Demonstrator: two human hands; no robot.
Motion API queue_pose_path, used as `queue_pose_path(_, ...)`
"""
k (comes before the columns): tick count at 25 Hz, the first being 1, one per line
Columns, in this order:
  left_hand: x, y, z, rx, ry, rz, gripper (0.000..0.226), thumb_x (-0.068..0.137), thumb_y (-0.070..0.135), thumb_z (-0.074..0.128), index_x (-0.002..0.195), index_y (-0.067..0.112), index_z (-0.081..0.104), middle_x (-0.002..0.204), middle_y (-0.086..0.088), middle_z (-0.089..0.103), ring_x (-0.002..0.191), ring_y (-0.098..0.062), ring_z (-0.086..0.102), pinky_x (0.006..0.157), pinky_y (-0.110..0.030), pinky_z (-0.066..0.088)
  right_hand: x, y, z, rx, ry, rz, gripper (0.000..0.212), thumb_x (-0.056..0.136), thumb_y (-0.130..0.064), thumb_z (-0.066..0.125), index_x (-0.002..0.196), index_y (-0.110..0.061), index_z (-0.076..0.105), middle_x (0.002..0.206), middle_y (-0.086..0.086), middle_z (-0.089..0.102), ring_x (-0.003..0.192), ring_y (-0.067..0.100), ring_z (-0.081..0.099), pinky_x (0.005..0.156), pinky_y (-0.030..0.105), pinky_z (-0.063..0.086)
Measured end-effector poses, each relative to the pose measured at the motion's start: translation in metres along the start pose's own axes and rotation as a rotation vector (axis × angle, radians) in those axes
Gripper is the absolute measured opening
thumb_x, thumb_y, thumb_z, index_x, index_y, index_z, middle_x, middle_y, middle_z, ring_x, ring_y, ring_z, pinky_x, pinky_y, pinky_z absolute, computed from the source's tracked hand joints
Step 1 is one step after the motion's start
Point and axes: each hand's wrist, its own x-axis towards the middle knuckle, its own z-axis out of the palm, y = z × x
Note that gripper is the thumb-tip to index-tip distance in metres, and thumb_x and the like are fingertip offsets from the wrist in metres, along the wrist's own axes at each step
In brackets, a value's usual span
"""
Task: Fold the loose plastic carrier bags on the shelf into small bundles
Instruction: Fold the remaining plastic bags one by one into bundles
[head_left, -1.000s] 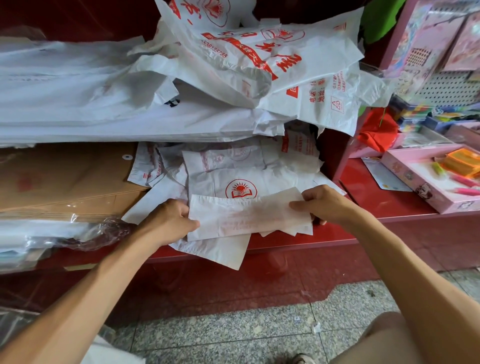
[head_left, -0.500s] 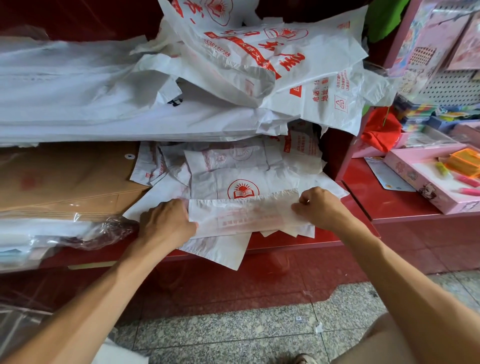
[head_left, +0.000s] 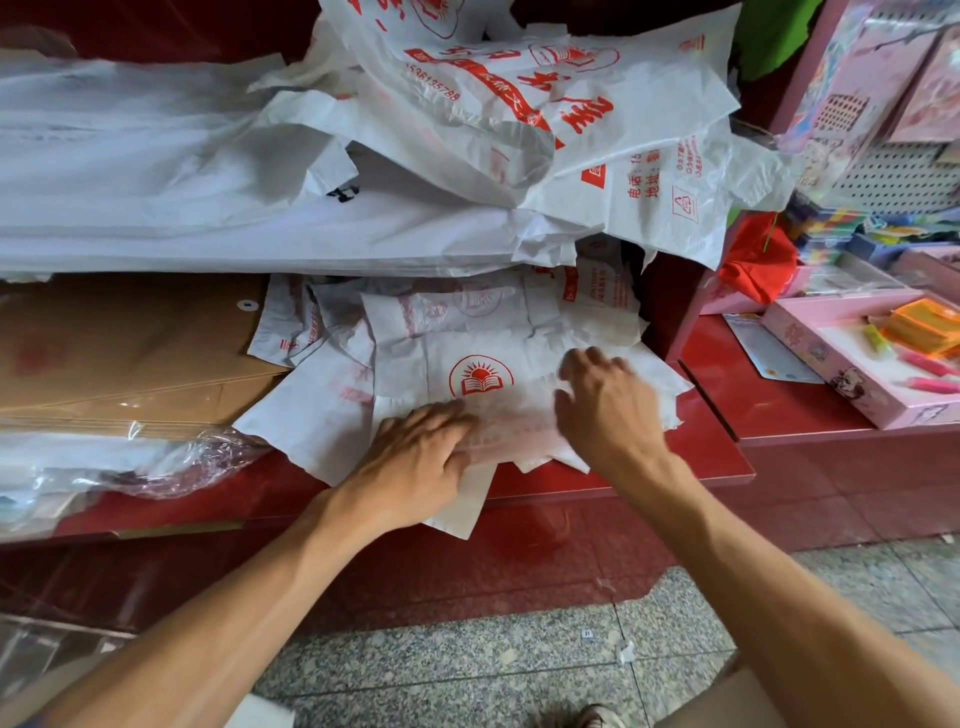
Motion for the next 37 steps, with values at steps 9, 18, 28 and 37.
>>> queue_pose_path(9, -0.005, -0.013, 0.000, 0.076, -0.242, -0.102, 0.062, 0.102, 0.054, 0.018, 0.154, 0.035, -0.012, 0.159, 0.014, -0.024, 0.146, -0.010, -0.025, 0.117, -0.038, -0.014, -0.010, -0.012, 0.013, 0.018, -0.675, -0.153, 0.066, 0.102, -0.053, 0.025, 0.155, -0.030, -0.008, 0.161, -0.009, -0.018, 0.149, 0.013, -0.016, 0.120, 0.037, -0.006)
queue_pose_path(18, -0.006, -0.016, -0.014, 0.013, -0.058, -0.032, 0.073, 0.096, 0.045, 0.047, 0.156, 0.021, 0.015, 0.163, 0.004, 0.011, 0.149, -0.009, 0.011, 0.122, -0.029, 0.010, -0.001, 0.012, -0.014, 0.067, -0.588, -0.090, 0.058, 0.091, -0.030, 0.053, 0.147, -0.028, 0.035, 0.151, -0.007, 0.038, 0.140, 0.019, 0.034, 0.111, 0.038, 0.032)
queue_pose_path(28, -0.001, -0.039, -0.030, -0.288, 0.074, -0.306, 0.043, 0.086, 0.009, 0.058, 0.126, 0.026, 0.062, 0.127, 0.001, 0.063, 0.117, -0.018, 0.058, 0.093, -0.025, 0.045, 0.015, 0.042, -0.006, 0.312, -0.316, 0.010, 0.026, 0.091, -0.005, 0.055, 0.106, -0.016, 0.072, 0.096, 0.003, 0.069, 0.078, 0.019, 0.063, 0.063, 0.024, 0.049)
queue_pose_path(37, 0.004, -0.048, -0.036, -0.633, 0.319, -0.539, 0.015, 0.088, 0.028, 0.068, 0.090, 0.014, 0.075, 0.087, -0.003, 0.074, 0.078, -0.019, 0.067, 0.068, -0.029, 0.048, 0.018, 0.053, -0.017, 0.955, -0.203, 0.338, 0.021, 0.094, -0.019, 0.059, 0.092, -0.002, 0.071, 0.086, 0.004, 0.072, 0.079, 0.012, 0.064, 0.070, 0.027, 0.046)
